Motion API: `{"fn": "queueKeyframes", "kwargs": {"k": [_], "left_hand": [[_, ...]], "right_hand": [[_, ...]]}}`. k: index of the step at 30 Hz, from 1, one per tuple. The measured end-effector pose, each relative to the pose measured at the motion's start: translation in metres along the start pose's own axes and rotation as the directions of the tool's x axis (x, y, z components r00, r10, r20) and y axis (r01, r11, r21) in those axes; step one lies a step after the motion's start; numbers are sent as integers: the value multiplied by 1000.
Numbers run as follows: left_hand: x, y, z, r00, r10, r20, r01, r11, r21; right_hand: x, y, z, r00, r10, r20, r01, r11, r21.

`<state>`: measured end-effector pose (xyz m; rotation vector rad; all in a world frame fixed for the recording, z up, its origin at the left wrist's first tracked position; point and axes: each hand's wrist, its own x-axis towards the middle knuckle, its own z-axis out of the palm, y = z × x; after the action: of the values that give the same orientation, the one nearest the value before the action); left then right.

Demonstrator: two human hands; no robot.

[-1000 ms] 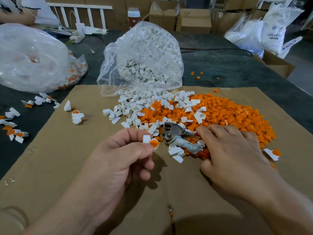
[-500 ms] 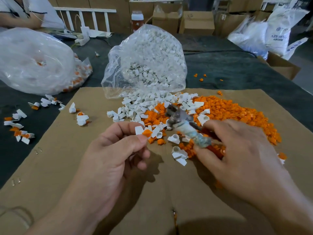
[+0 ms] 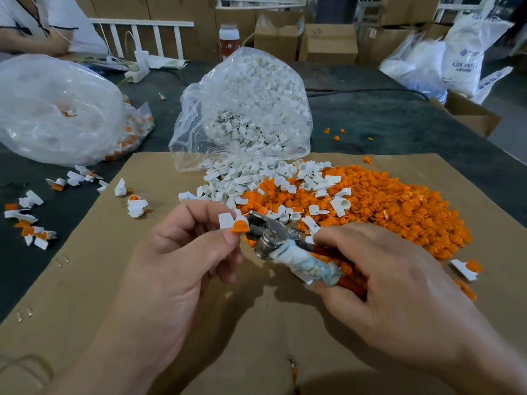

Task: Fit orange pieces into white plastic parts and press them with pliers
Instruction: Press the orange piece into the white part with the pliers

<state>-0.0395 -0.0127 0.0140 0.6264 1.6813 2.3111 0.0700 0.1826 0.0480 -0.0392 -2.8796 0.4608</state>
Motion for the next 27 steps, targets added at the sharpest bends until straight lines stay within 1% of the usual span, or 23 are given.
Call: {"fn": "queueKeyframes", "kwargs": {"k": [5, 13, 19, 23, 27], "left_hand": [[1, -2, -1, 1000, 16, 0, -16, 998, 57], [2, -2, -2, 998, 37, 45, -42, 994, 99], [1, -3, -5, 998, 38, 57, -45, 990, 134], [1, -3, -5, 998, 36, 48, -42, 989, 141], [0, -2, -4, 997, 35, 65, -43, 990, 133]], "right_hand": [[0, 0, -1, 1000, -19, 8, 19, 1000, 25], [0, 0, -1, 999, -31, 27, 30, 999, 38], [0, -3, -3, 999, -29, 25, 29, 999, -25], [1, -2, -3, 997, -7, 74, 7, 1000, 3], [0, -2, -3, 998, -7, 62, 8, 1000, -14]]}}
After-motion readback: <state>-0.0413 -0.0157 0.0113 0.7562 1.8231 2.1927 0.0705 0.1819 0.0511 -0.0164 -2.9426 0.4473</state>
